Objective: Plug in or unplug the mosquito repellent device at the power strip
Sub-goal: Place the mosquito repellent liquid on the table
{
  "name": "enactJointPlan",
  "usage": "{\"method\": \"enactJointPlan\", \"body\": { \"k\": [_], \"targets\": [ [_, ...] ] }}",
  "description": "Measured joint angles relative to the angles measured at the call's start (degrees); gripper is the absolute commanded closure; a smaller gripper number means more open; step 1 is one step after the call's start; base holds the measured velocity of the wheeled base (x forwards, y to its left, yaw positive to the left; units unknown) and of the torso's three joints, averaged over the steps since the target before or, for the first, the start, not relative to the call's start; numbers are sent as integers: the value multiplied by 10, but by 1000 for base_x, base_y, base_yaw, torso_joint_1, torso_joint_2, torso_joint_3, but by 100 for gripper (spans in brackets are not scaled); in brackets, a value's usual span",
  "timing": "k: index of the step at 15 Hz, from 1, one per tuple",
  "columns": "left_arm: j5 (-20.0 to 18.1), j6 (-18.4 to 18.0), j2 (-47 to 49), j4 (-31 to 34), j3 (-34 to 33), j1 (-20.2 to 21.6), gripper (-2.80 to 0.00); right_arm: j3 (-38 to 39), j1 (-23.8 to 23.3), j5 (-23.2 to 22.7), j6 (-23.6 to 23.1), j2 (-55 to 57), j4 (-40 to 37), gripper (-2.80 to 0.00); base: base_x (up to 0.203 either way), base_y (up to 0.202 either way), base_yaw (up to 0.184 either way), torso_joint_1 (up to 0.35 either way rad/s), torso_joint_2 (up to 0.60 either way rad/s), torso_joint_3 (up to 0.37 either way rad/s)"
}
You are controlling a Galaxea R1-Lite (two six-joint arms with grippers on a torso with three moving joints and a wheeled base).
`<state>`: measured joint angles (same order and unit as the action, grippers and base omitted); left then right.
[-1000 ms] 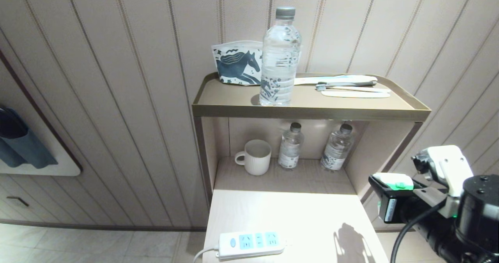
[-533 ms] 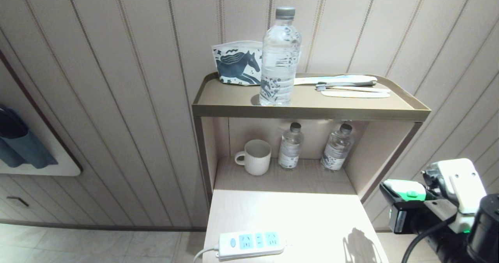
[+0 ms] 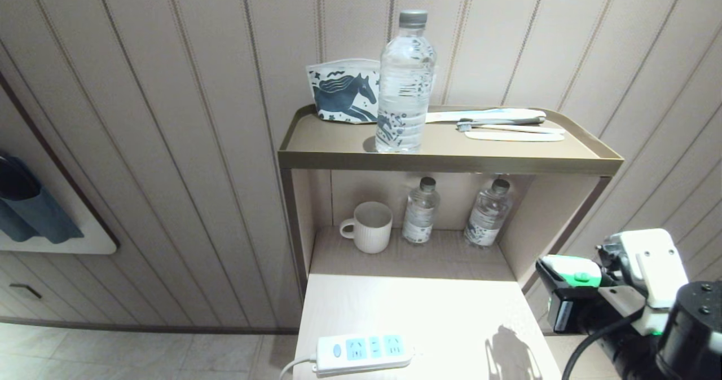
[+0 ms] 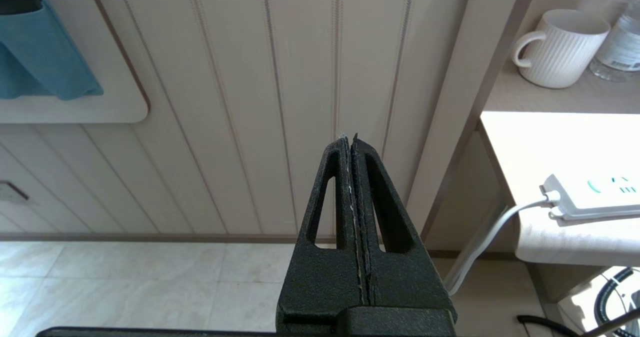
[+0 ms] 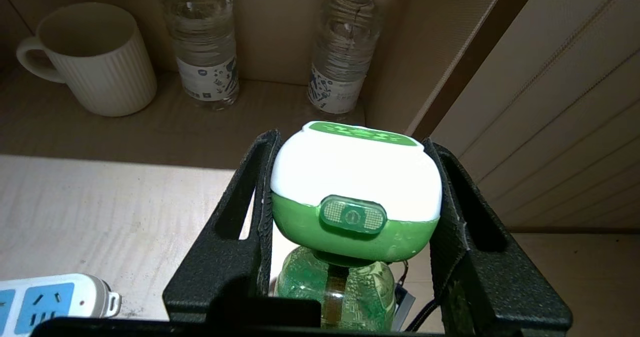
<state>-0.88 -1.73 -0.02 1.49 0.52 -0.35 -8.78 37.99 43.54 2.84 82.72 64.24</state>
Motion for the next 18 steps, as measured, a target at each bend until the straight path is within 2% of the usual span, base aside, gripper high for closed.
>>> {"method": "enactJointPlan", "body": {
  "k": [3,7,12,18],
  "targets": [
    [0,0,0,0,0,0,0,13,-5,18,0,77,95,0,0,0,0,0,0,0],
    [0,0,0,0,0,0,0,15,-7,54,3,241,224,0,0,0,0,0,0,0],
    [0,0,0,0,0,0,0,-36,-16,49,8,374,206,0,0,0,0,0,0,0],
    [0,0,0,0,0,0,0,-67,-10,22,23,453,188,0,0,0,0,0,0,0]
  ]
}}
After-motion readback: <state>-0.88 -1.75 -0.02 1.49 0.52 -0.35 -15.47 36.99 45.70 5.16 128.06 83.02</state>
